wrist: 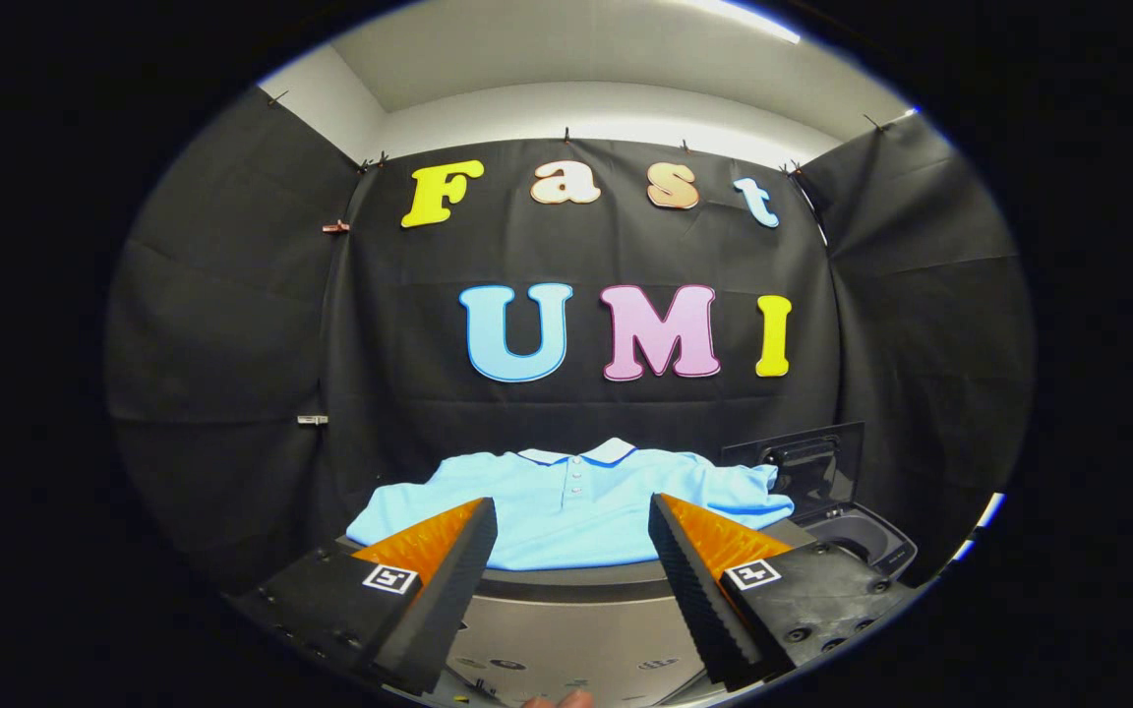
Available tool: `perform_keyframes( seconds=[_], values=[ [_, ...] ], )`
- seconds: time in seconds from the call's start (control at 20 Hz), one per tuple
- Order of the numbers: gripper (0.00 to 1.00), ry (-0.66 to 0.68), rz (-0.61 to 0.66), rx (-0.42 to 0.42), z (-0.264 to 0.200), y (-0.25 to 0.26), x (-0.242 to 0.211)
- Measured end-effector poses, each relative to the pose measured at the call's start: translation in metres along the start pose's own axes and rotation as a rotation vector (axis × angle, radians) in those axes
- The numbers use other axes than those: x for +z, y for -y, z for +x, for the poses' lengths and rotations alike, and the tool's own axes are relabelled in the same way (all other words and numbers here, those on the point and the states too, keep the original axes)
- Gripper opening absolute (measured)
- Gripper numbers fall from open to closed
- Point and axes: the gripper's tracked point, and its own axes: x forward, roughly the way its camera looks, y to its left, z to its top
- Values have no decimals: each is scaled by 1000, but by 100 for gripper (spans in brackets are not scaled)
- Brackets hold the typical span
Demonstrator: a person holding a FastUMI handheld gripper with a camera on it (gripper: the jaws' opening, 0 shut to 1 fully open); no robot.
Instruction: Put the clothes into the washing machine and then close the washing machine lid.
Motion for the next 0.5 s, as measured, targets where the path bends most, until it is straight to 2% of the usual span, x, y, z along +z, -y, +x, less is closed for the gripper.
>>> perform_keyframes(
  seconds=[0.25, 0.5],
  values=[
    [97, -6, 2, 2, 6, 1, 0],
    [97, -38, 15, 6, 31, 3, 2]
  ],
)
